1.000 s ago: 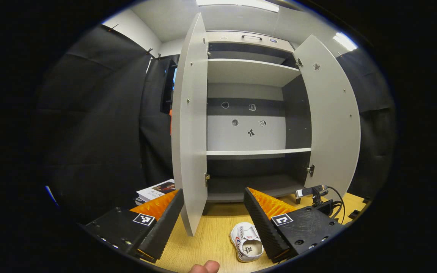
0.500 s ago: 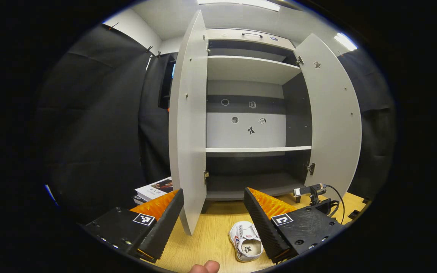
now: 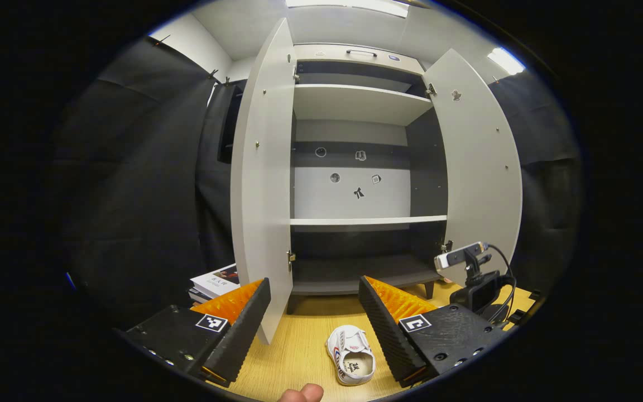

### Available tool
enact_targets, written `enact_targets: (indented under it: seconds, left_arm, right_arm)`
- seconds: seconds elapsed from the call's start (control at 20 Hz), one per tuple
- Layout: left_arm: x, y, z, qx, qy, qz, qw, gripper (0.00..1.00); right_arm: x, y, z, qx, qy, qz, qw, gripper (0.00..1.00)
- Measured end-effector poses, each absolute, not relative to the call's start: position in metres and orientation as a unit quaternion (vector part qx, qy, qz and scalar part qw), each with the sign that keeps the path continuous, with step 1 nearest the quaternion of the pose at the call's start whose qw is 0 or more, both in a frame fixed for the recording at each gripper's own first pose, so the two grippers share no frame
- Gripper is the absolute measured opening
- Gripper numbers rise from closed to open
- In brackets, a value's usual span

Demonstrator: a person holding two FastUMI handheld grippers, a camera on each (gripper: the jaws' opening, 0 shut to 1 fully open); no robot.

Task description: Grab one shoe with the right hand and put it into the shoe cabinet, grab the other shoe with the left hand and put it into the shoe cabinet; then close the right door with the right hand and the left door with the left hand.

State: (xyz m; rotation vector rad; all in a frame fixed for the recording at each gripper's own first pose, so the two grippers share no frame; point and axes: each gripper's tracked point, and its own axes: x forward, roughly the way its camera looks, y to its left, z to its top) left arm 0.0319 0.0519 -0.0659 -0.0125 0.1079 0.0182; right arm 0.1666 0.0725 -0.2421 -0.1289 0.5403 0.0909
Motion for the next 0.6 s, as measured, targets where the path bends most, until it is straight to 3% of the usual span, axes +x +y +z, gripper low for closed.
enact_targets:
  seconds: [0.3,0.6]
  left_arm:
    - [0.028,0.027,-0.056,-0.012,0.038,-0.007,0.999,0.95]
    - [0.022,0.018,-0.048,-0.009,0.028,-0.004,1.0,0.95]
  right_arm:
    - [0.171,0.083,-0.117,-0.093,0.196,0.088,0.972,0.03]
    - [0.226,0.089,-0.007,-0.09,0.153,0.104,0.979,0.04]
